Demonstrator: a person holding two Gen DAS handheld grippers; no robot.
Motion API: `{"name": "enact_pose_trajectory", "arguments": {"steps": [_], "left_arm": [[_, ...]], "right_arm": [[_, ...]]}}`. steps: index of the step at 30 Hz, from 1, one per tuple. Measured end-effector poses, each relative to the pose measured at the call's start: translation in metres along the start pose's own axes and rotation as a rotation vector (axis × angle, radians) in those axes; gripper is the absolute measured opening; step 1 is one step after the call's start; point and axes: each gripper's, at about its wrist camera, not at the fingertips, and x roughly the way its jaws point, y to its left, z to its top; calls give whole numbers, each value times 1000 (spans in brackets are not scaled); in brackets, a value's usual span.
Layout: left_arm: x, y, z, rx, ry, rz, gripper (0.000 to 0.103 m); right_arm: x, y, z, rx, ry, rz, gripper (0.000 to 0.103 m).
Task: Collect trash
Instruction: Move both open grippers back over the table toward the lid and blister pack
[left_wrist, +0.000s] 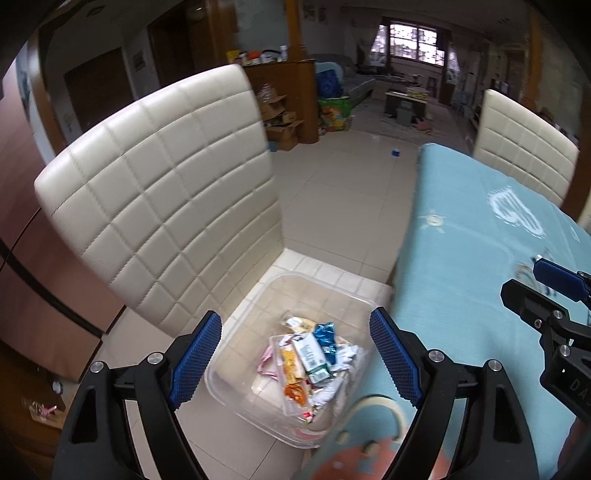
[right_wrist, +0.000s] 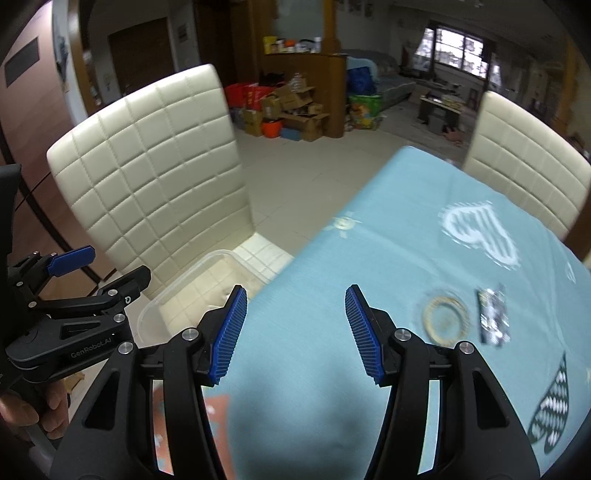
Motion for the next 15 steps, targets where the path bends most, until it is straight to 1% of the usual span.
{"name": "enact_pose_trajectory", "arguments": {"steps": [7,15], "left_arm": [[-19,-50,-6,81,-15,-79,80],[-37,-114,-8,183,-30,-170,80]], "right_arm": [[-34,-41,-32,68,-6,-82,58],[-69,-98,-66,171,-13,-178,58]]}}
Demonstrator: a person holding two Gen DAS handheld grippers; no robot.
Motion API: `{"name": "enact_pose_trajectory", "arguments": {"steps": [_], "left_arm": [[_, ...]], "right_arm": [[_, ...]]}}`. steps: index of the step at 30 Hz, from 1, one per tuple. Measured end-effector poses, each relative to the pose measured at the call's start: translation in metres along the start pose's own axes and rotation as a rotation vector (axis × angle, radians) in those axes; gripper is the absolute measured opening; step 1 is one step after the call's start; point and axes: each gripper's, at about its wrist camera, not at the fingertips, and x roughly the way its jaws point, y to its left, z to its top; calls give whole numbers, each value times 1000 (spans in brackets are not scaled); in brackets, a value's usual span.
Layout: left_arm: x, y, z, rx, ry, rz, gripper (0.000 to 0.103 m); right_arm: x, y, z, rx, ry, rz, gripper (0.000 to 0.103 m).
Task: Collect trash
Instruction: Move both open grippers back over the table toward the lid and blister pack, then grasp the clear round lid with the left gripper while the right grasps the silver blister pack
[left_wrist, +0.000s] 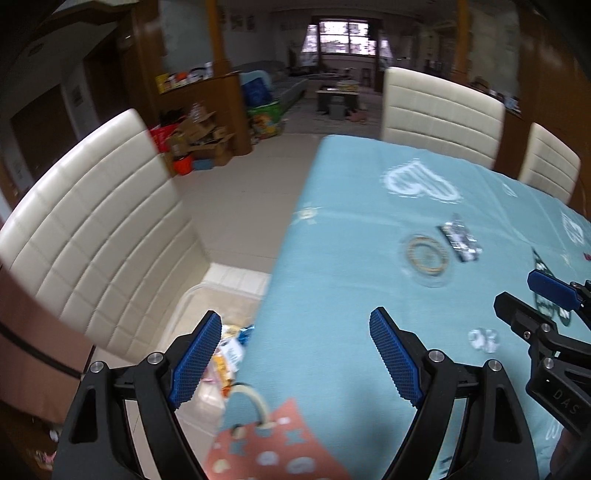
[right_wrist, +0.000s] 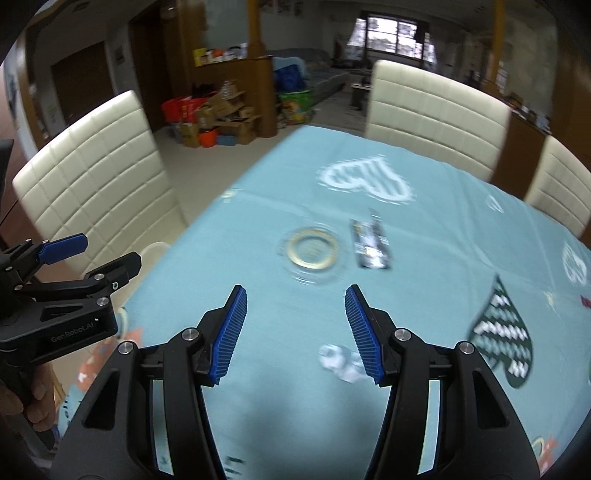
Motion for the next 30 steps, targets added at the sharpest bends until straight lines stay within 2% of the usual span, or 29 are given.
{"name": "enact_pose_trajectory", "arguments": {"steps": [7,16,23,30], "left_arm": [[4,-47,7,74,-3,-61,80],[32,-86,23,124,30,-99,80],[73,-109,33,161,85,-118,80],[117,-120,30,168,164,-122,81]], "right_arm": [[-6,-46,-9,66,5,-58,58],[16,-83,-7,104,36,-82,58],[63,-104,-2,111,93,-75,58],[108,-111,2,103,143,-49,58]]}}
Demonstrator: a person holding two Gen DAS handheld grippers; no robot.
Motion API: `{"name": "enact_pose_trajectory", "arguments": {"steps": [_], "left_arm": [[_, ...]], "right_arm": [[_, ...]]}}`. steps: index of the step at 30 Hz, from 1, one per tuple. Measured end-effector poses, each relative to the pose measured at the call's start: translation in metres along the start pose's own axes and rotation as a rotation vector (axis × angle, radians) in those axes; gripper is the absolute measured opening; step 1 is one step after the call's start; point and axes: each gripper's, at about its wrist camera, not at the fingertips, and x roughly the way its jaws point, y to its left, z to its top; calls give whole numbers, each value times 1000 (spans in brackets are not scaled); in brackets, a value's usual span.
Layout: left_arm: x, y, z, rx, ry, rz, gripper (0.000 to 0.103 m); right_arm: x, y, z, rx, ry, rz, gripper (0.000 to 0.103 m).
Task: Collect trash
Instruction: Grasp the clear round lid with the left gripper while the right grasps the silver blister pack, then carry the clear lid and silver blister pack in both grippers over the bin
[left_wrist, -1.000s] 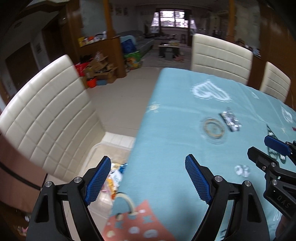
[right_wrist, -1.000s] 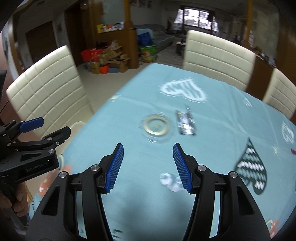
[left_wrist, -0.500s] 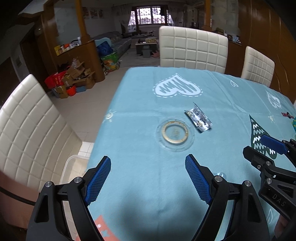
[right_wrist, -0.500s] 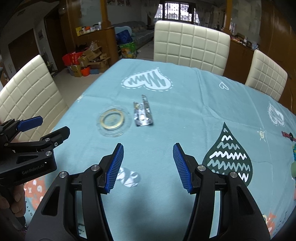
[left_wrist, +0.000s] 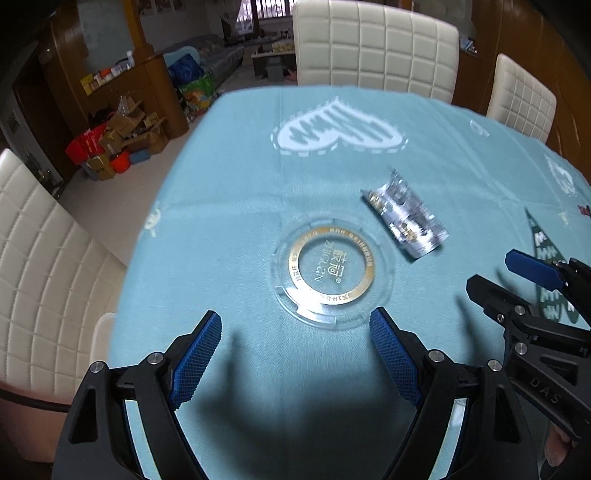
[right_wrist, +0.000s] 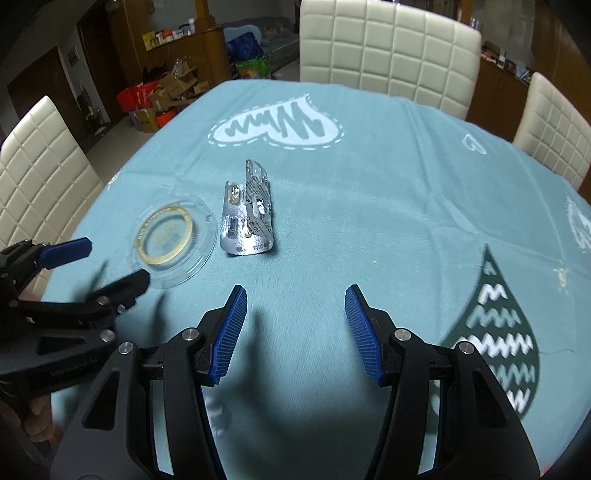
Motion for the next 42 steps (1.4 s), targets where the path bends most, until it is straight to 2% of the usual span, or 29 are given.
{"name": "enact_pose_trajectory", "arguments": {"steps": [9,11,14,19,21,24,25,26,37,42], "left_arm": [[28,10,12,-17,-2,-13,89],[29,14,15,-21,-8,-5,90],[30,21,17,-31,-24,53,90],[29,34,17,-62,-16,42,90],[28,37,16,-62,-24,51,89],[30,41,15,-77,-9,27,89],[30,41,15,-75,-10,28,89],[29,39,15,-66,-12,30,89],[36,5,33,21,-31,-19,89],[48,1,51,-14,-30,-37,89]], "right_arm": [[29,6,21,-37,-3,20,57],[32,9,26,-45,-6,26,57],[34,14,31,-49,-7,54,57],[35,26,34,-69,-6,87,58],[37,29,34,-71,-9,84,58],[40,30,36,-75,-11,69,58],[40,30,37,-79,-13,65,53],[40,29,38,-79,-15,60,39],[31,-6,43,19,-52,10,36],[30,-19,47,48,-62,4,36]]}}
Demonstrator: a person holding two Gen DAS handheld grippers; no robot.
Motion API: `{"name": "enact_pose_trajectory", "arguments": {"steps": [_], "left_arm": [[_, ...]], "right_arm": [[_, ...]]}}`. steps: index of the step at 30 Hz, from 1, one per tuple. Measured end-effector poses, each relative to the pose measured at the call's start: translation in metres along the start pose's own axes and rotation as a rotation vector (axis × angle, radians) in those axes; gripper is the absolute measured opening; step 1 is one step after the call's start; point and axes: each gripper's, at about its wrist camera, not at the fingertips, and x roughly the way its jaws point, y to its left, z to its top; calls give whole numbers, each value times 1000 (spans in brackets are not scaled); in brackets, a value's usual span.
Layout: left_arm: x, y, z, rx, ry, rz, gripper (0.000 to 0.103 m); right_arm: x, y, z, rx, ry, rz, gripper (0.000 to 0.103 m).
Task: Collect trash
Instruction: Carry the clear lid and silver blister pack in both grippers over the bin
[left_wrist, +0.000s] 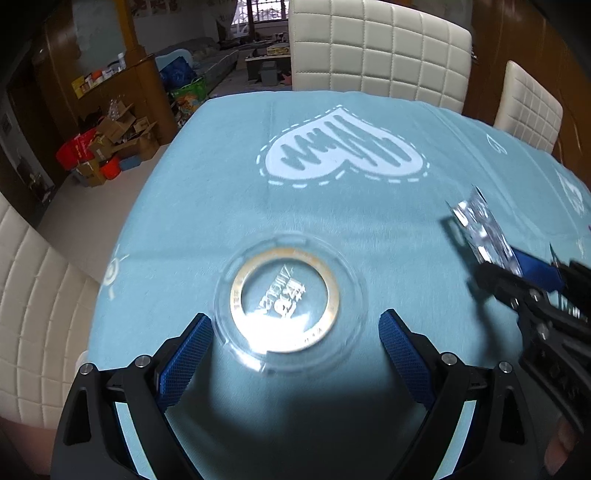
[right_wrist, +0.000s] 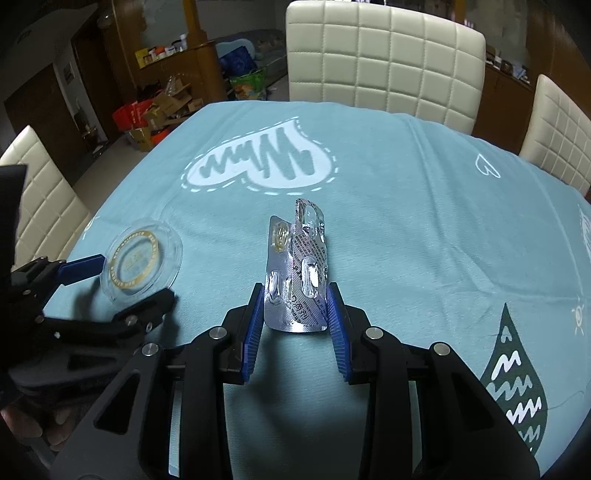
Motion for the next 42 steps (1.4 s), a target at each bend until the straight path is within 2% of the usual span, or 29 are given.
{"name": "enact_pose_trajectory", "arguments": {"steps": [3,6,12,18,31,42], "left_arm": [[0,2,3,-12,-16,-16,84],[-4,3,1,-10,-29,-38,84],[-23,5,-7,-6,-62,-35,84],[-51,16,-19,-13,-84,-16,84],[-138,44,-59,-67,-180,8,84],[-173,75,-96,-113,-200,54,84]], "right_arm": [[2,-2,1,5,-2,3,36],[2,0,0,5,3,7,36],[-7,12,-3,-26,6,13,36],[-36,29,-10,-60,-13,18,36],[-124,85,-37,-162,-95,36,36],[-148,133,-60,-240,-102,87,36]]}}
